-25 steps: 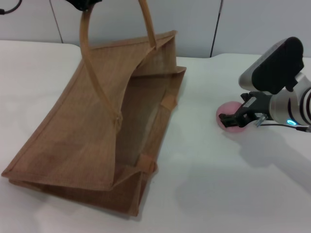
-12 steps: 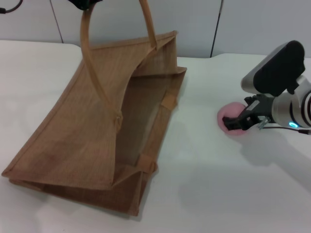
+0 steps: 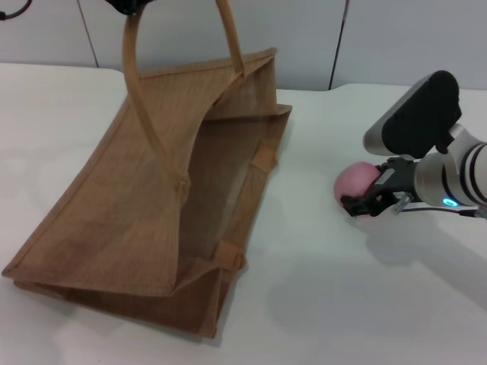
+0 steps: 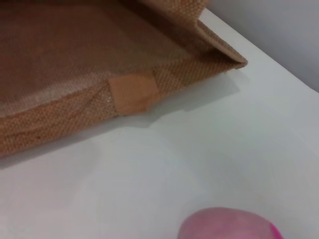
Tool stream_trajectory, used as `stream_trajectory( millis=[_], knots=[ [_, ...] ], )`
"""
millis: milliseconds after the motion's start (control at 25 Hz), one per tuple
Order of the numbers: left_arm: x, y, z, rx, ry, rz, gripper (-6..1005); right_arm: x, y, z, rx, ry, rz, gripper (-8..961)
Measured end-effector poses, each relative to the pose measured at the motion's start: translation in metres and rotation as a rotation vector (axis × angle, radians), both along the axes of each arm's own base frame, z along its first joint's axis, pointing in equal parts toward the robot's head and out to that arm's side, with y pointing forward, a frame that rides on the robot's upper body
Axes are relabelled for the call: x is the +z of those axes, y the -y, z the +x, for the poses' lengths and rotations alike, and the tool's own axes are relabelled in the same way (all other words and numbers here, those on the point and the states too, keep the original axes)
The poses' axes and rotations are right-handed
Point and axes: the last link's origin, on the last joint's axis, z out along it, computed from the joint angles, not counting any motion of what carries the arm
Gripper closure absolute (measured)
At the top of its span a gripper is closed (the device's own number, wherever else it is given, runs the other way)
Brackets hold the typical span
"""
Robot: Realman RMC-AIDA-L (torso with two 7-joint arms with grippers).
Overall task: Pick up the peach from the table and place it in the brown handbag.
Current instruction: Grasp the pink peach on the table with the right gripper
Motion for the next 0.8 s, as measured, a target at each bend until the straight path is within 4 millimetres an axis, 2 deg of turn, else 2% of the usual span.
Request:
stream_trajectory(
  millis=[440, 600, 800],
  knots=[
    [0.002, 0.001, 0.000, -0.004, -0.005, 0.006, 883, 0.003, -0.002, -0.013, -0.001, -0.019, -0.005, 239],
    [0.002, 0.002, 0.001, -0.007, -0.007, 0.007, 883, 0.006, -0.005, -0.027, 0.032, -0.042, 0.010, 274],
    [0.000, 0.004, 0.006, -0.026, -0.020, 0.005, 882, 0.009, -0.004, -0.055, 0.098, -0.106, 0.017, 330]
  ],
)
